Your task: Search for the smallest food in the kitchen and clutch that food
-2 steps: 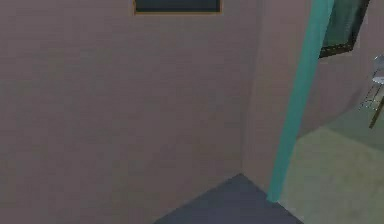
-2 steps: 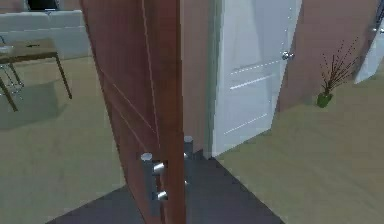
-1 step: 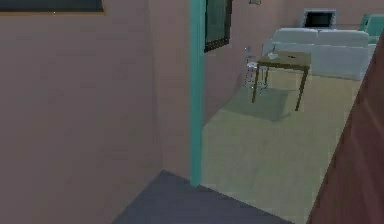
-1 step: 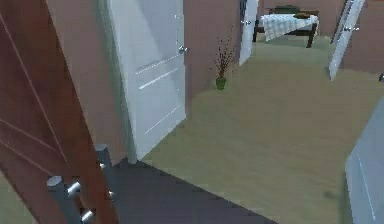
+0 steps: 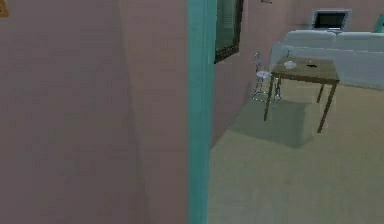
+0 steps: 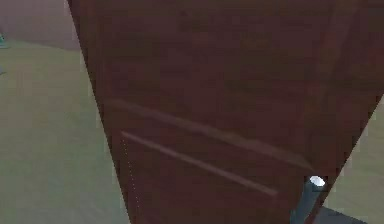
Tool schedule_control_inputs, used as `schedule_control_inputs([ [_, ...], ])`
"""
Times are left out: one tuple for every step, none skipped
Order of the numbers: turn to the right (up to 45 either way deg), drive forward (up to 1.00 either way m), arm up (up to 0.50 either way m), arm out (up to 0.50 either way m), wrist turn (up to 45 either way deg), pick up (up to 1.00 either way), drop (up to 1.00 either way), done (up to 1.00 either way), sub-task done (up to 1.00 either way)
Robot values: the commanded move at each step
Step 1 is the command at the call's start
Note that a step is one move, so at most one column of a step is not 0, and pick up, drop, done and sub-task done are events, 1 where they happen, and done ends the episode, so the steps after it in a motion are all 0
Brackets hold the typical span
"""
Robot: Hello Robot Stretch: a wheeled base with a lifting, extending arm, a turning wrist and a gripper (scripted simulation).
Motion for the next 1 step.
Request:
schedule_control_inputs([
  [45.0, 0.0, 0.0, 0.0, 0.0, 0.0, 0.0, 0.0, 0.0],
])
